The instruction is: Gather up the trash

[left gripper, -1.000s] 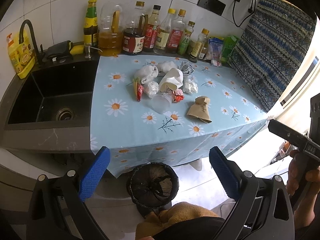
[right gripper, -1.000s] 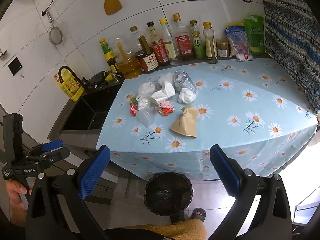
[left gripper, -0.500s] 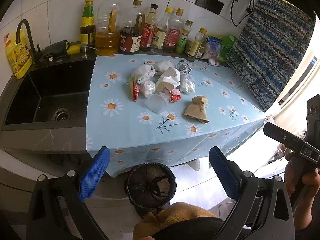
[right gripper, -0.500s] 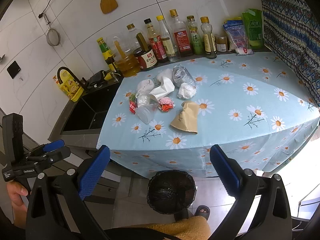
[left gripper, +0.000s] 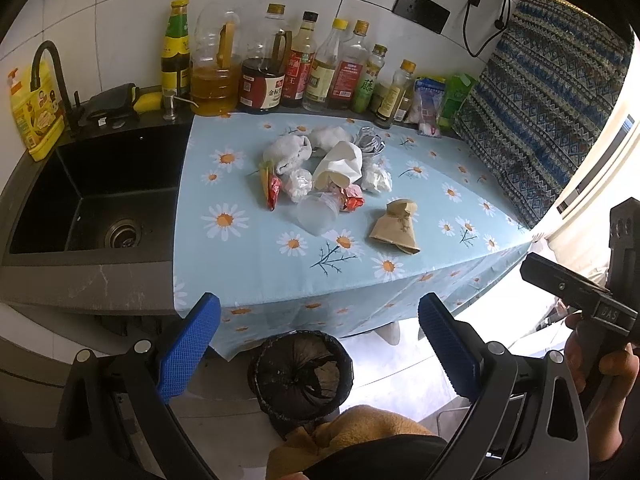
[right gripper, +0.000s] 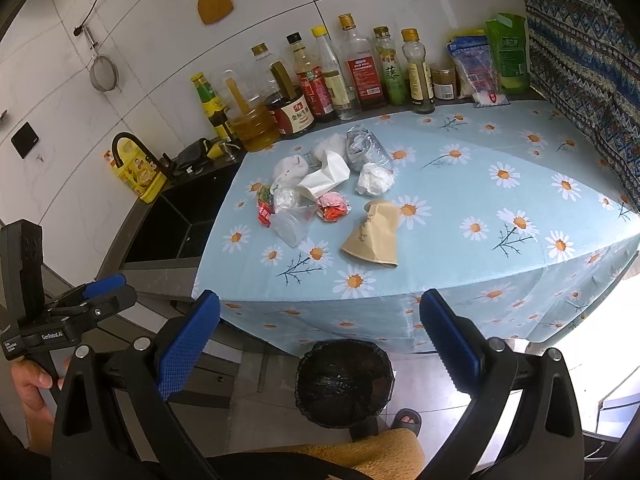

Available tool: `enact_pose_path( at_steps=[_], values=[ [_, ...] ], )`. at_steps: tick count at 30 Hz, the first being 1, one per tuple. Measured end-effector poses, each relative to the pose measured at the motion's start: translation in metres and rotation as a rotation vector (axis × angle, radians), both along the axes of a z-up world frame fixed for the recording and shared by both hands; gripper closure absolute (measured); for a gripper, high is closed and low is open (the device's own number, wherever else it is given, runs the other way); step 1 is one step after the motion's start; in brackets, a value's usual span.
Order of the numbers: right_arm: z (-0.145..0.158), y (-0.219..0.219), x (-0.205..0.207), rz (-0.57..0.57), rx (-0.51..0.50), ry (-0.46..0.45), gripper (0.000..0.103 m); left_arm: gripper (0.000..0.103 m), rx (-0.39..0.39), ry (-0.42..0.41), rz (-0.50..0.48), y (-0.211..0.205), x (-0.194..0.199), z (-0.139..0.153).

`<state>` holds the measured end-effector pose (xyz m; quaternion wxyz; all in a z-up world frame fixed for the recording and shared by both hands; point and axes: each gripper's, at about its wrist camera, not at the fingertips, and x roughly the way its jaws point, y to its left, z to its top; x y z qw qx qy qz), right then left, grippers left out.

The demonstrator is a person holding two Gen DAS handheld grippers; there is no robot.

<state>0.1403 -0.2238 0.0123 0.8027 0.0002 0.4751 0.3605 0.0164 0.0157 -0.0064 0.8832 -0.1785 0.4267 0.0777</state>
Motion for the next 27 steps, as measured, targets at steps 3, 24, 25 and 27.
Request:
enact_pose_path(
  at_steps=[3,24,25,27],
  values=[
    [-0.001,0.003,0.0,0.002,-0.005,0.006,0.004,0.007,-0.003,-0.009,0.008,0.001,-0.001,0.001],
    [-0.019,0.008,0.013,-0.012,-0.024,0.065,0.004,0.007,-0.019,0.026,0.002,0.007,0.011,-0.008],
    [-0.023,0.008,0.017,-0.018,-0.028,0.076,0.004,0.007,-0.016,0.029,0.002,0.007,0.013,-0.009],
    [-0.028,0.009,0.024,-0.017,-0.021,0.095,0.004,0.007,-0.011,0.034,0.004,0.007,0.016,-0.01]
  ],
)
